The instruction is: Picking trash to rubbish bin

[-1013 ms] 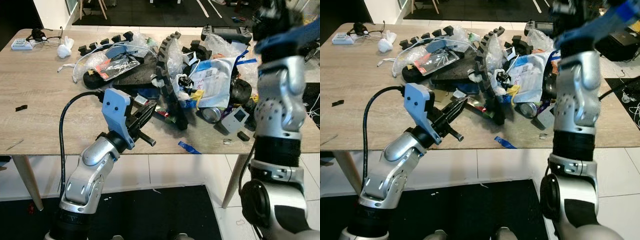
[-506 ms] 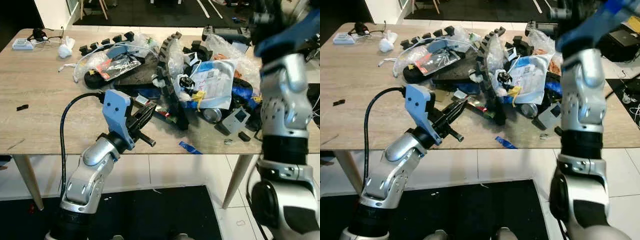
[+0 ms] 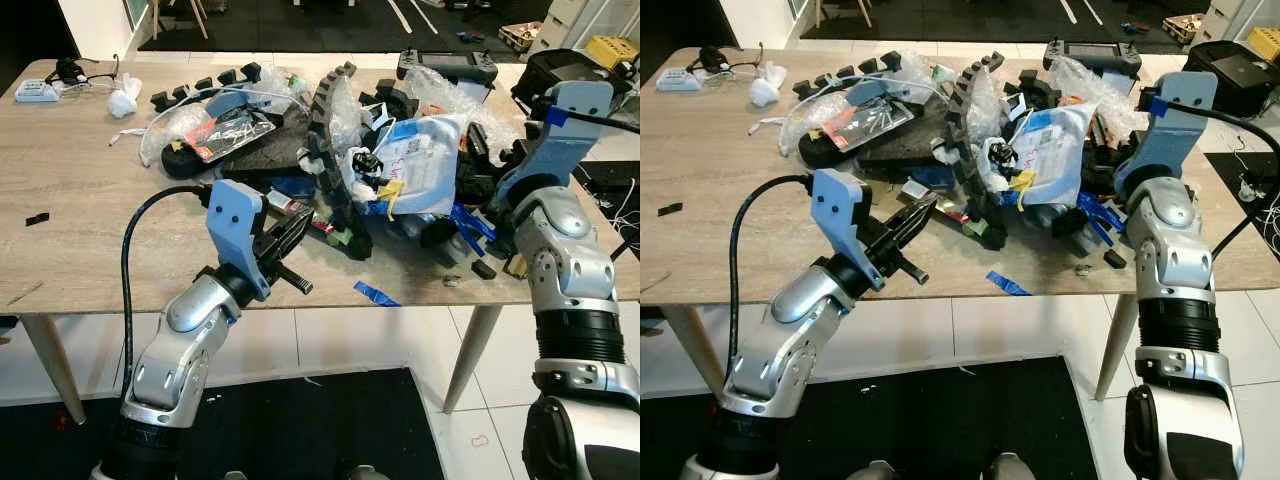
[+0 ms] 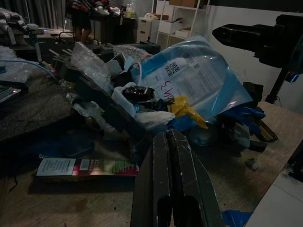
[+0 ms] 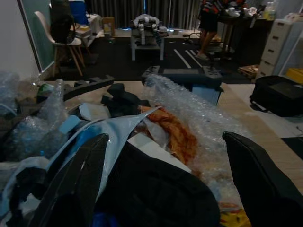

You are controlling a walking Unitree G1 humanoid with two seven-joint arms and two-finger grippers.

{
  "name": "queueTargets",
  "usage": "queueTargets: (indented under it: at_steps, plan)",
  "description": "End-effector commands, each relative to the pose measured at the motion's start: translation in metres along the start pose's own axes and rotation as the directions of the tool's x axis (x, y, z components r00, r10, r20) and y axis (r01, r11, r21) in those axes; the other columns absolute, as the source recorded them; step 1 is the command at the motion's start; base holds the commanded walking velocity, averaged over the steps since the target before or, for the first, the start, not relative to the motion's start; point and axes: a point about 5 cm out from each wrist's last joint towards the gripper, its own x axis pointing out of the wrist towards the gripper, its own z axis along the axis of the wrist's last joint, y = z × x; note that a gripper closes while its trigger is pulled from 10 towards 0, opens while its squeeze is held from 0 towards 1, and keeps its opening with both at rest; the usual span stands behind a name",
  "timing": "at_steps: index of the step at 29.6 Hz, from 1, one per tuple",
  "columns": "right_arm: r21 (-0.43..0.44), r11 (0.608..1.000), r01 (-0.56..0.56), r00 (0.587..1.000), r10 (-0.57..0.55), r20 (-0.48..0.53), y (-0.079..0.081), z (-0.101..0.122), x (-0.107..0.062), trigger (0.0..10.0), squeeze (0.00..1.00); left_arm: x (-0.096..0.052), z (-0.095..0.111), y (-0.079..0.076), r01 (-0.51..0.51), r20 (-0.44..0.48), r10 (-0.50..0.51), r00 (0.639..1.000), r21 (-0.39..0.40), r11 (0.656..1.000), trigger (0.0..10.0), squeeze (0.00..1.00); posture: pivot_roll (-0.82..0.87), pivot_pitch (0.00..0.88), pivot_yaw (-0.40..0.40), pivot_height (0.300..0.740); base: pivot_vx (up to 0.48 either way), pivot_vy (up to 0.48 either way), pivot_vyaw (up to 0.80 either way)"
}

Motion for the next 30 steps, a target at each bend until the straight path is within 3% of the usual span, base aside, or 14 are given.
queueTargets:
  at_steps: [1, 5, 12, 13, 14, 24, 30]
  plan:
    - [0.009, 1.000, -0.005, 0.999, 0.005, -0.034, 0.000, -0.008, -0.001, 10.0, 1.00, 0.000, -0.002, -0.006, 0.024, 0.003, -0.024, 1.000, -0.013, 1.000, 10.0, 0.00, 0.00, 0.188, -0.030, 0.740, 0.000, 0.000, 0.00]
    - [0.082, 0.993, -0.081, 0.996, 0.084, -0.031, 0.011, -0.015, 0.000, 10.0, 1.00, 0.000, -0.001, -0.006, 0.022, 0.007, -0.022, 1.000, -0.009, 1.000, 10.0, 0.00, 0.00, 0.183, -0.030, 0.740, 0.000, 0.000, 0.00]
    - [0.127, 0.982, -0.142, 0.989, 0.146, -0.023, 0.021, -0.027, 0.000, 10.0, 1.00, 0.001, -0.001, -0.006, 0.025, 0.008, -0.025, 1.000, -0.006, 1.000, 10.0, 0.00, 0.00, 0.176, -0.030, 0.740, 0.000, 0.000, 0.00]
    - [0.138, 0.978, -0.157, 0.987, 0.161, -0.019, 0.023, -0.032, 0.000, 10.0, 0.70, 0.001, -0.001, -0.007, 0.027, 0.008, -0.027, 1.000, -0.005, 1.000, 10.0, 0.00, 0.00, 0.176, -0.030, 0.740, 0.000, 0.000, 0.00]
    - [0.148, 0.975, -0.166, 0.985, 0.171, -0.015, 0.025, -0.037, 0.000, 10.0, 0.00, 0.002, 0.000, -0.007, 0.029, 0.010, -0.029, 1.000, -0.004, 1.000, 10.0, 0.00, 0.01, 0.178, -0.031, 0.740, 0.000, 0.000, 0.00]
    - [0.186, 0.959, -0.213, 0.973, 0.227, -0.052, 0.030, -0.064, 0.001, 10.0, 0.00, 0.003, 0.006, -0.014, 0.083, 0.028, -0.082, 0.996, -0.034, 0.996, 10.0, 0.00, 0.02, 0.202, -0.036, 0.740, 0.000, 0.000, 0.00]
    - [0.207, 0.946, -0.249, 0.963, 0.265, -0.048, 0.033, -0.067, 0.003, 10.0, 0.00, 0.004, 0.008, -0.019, 0.105, 0.036, -0.104, 0.994, -0.030, 0.994, 10.0, 0.00, 0.02, 0.209, -0.036, 0.740, 0.000, 0.000, 0.00]
